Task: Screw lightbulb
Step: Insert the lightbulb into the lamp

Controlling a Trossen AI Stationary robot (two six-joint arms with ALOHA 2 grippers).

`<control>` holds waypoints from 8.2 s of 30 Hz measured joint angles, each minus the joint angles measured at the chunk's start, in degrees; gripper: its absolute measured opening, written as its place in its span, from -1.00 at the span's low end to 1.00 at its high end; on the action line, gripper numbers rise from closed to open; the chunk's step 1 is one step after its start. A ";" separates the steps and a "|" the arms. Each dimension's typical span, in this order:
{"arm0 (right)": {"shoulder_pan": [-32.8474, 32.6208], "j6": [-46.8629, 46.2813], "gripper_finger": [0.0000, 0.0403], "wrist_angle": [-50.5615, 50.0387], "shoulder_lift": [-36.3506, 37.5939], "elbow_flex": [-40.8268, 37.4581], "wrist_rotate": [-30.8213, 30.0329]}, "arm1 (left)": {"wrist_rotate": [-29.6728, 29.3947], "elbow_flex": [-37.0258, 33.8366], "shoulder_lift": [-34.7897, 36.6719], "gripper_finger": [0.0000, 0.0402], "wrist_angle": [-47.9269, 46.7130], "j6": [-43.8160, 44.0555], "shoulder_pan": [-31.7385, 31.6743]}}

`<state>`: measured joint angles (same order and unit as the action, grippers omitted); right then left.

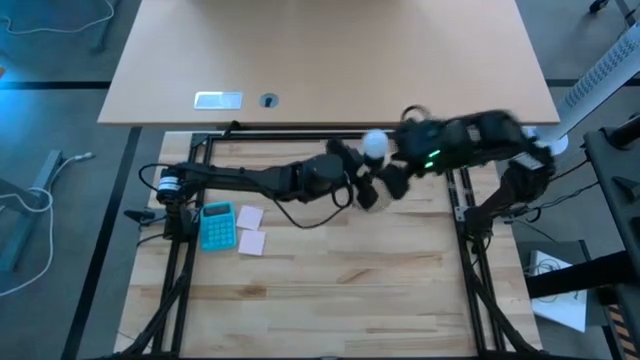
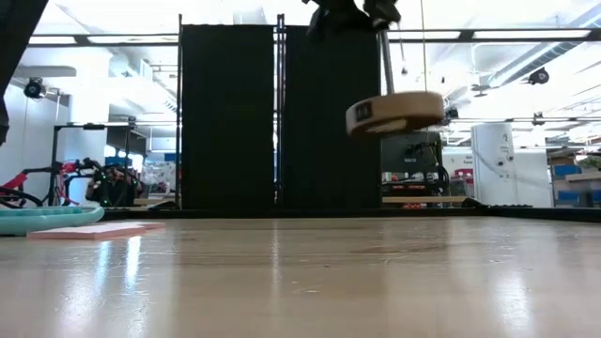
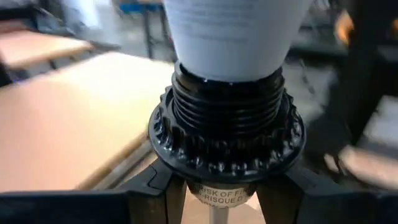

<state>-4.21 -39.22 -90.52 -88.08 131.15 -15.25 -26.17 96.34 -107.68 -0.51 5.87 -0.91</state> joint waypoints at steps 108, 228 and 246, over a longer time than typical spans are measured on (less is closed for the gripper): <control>-0.17 28.77 0.70 0.41 7.93 -4.44 11.04 | 40.03 3.97 -2.92 -0.29 -14.51 -14.78 -0.65; -4.67 56.02 0.70 0.47 -3.51 -9.42 21.07 | 48.23 4.11 -2.97 -0.29 -20.91 -18.77 -1.16; -4.63 43.78 0.36 0.75 -3.30 -9.42 13.52 | 38.59 4.13 -0.66 -0.29 -19.62 -16.29 -1.22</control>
<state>-8.84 4.56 -89.77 -91.37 121.73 -1.73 12.42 100.47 -108.34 -20.14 -10.42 -2.13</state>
